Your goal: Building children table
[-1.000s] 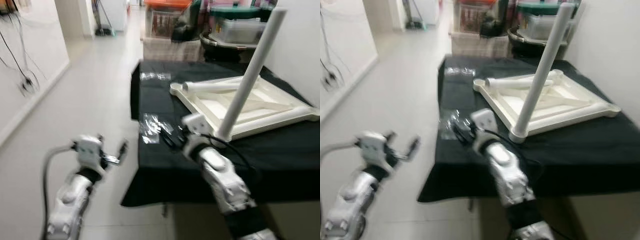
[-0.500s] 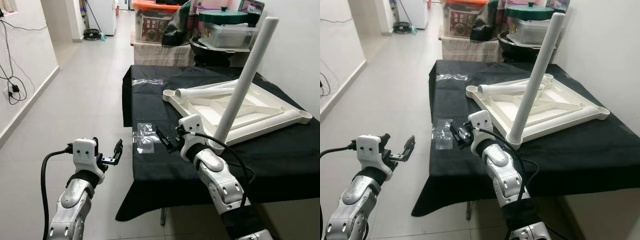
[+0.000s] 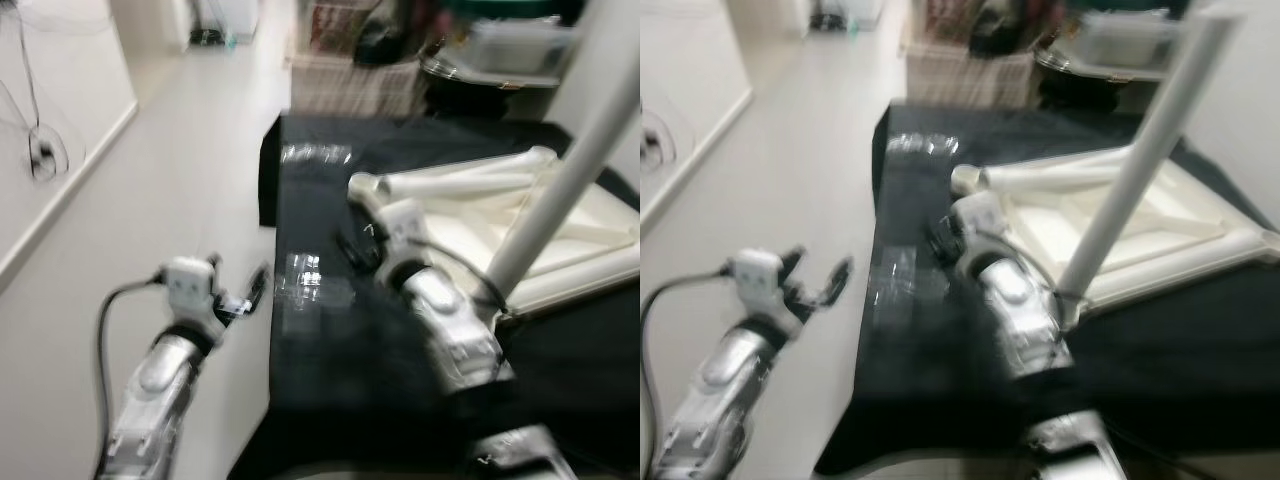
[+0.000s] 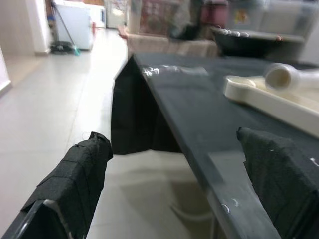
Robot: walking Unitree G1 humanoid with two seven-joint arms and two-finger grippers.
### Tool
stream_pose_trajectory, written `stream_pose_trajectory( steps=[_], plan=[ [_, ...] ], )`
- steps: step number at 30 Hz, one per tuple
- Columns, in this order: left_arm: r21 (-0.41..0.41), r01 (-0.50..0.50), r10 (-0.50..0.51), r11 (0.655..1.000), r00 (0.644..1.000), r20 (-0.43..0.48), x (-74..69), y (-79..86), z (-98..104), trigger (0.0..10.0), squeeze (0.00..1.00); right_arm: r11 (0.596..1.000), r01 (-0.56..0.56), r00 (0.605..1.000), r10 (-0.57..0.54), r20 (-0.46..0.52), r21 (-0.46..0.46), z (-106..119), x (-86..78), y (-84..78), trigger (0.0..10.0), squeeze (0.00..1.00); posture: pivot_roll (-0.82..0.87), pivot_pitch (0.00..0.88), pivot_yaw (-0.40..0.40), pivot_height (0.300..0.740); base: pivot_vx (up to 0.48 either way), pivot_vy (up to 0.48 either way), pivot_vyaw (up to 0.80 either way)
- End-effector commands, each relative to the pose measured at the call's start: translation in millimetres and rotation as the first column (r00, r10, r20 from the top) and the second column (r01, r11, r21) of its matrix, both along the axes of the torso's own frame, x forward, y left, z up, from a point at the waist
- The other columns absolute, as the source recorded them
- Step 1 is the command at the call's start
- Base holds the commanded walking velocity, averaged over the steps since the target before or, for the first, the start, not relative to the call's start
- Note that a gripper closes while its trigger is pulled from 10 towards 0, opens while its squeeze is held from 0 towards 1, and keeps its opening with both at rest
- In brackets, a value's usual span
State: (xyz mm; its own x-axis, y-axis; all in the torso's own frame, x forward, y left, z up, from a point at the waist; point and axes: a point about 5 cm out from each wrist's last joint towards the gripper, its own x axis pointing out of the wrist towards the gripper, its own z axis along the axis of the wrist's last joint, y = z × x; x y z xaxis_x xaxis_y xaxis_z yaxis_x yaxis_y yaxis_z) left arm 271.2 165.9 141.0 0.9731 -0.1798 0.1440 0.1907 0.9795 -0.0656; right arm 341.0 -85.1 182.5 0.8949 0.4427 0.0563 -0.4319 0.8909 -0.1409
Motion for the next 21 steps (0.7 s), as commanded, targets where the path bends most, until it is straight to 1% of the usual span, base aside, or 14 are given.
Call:
stream_pose_trajectory(
  steps=[1,3,4,5,7,8,11,12,13,16,18,20,21],
  plan=[
    [-0.006,0.024,-0.024,1.0,1.0,-0.005,-1.3,-7.4,-1.7,10.0,0.0,0.999,0.025,0.998,-0.026,-0.05,-0.032,-8.7,2.0,-5.2,10.0,0.0,0.09,0.0,-0.081,0.74,0.0,0.0,0.0],
    [-0.005,0.026,-0.026,1.0,1.0,-0.009,-1.1,-8.3,-2.2,10.0,0.0,0.999,0.025,0.995,-0.028,-0.098,-0.033,-11.8,5.6,5.0,10.0,0.0,0.1,0.0,-0.083,0.74,0.0,0.0,0.0],
    [-0.005,0.026,-0.026,1.0,1.0,-0.009,-1.1,-8.3,-2.2,10.0,0.0,0.999,0.025,0.995,-0.028,-0.098,-0.033,-11.8,5.6,5.0,10.0,0.0,0.1,0.0,-0.083,0.74,0.0,0.0,0.0],
    [-0.003,0.028,-0.028,1.0,1.0,-0.011,-1.1,-9.0,-2.5,10.0,0.0,0.998,0.047,0.991,-0.053,-0.122,-0.048,-14.9,9.0,7.0,10.0,0.0,0.1,0.0,-0.085,0.74,0.0,0.0,0.0],
    [-0.001,0.031,-0.031,1.0,0.999,-0.01,-1.2,-10.0,-2.5,10.0,0.0,0.988,0.136,0.977,-0.146,-0.154,-0.074,-19.0,17.8,2.5,10.0,0.0,0.1,0.0,-0.088,0.74,0.0,0.0,0.0],
    [-0.001,0.031,-0.031,1.0,0.999,-0.01,-1.2,-10.0,-2.5,10.0,0.0,0.988,0.136,0.977,-0.146,-0.154,-0.074,-19.0,17.8,2.5,10.0,0.0,0.1,0.0,-0.088,0.74,0.0,0.0,0.0],
    [0.001,0.03,-0.03,1.0,0.999,-0.012,-2.1,-10.0,-3.5,10.0,0.0,0.976,0.201,0.958,-0.214,-0.191,-0.089,-22.4,28.4,-4.1,10.0,0.0,0.11,0.0,-0.097,0.74,0.0,0.0,0.0],
    [0.001,0.03,-0.03,1.0,0.999,-0.012,-2.1,-10.0,-3.5,10.0,0.0,0.976,0.201,0.958,-0.214,-0.191,-0.089,-22.4,28.4,-4.1,10.0,0.0,0.11,0.0,-0.097,0.74,0.0,0.0,0.0],
    [0.001,0.028,-0.028,1.0,1.0,-0.013,-2.3,-10.3,-4.1,10.0,0.0,0.971,0.217,0.951,-0.233,-0.203,-0.1,-24.8,32.4,-6.6,10.0,0.0,0.11,0.0,-0.099,0.74,0.0,0.0,0.0],
    [0.001,0.028,-0.028,1.0,1.0,-0.013,-2.4,-10.5,-4.4,10.0,0.0,0.969,0.222,0.949,-0.239,-0.205,-0.105,-25.9,33.7,-7.6,10.0,0.0,0.11,0.0,-0.099,0.74,0.0,0.0,0.0],
    [0.001,0.03,-0.03,1.0,0.999,-0.014,-2.7,-11.5,-4.7,10.0,0.0,0.953,0.271,0.927,-0.295,-0.23,-0.133,-32.1,39.8,-15.5,10.0,0.0,0.12,0.0,-0.1,0.74,0.0,0.0,0.0],
    [0.002,0.035,-0.035,0.999,0.999,-0.015,-2.2,-12.9,-4.9,10.0,0.0,0.945,0.289,0.903,-0.323,-0.282,-0.155,-40.4,44.4,-21.0,10.0,0.0,0.12,0.0,-0.101,0.74,0.0,0.0,0.0],
    [0.002,0.035,-0.035,0.999,0.999,-0.015,-2.2,-12.9,-4.9,10.0,0.0,0.945,0.289,0.903,-0.323,-0.282,-0.155,-40.4,44.4,-21.0,10.0,0.0,0.12,0.0,-0.101,0.74,0.0,0.0,0.0]
  ],
)
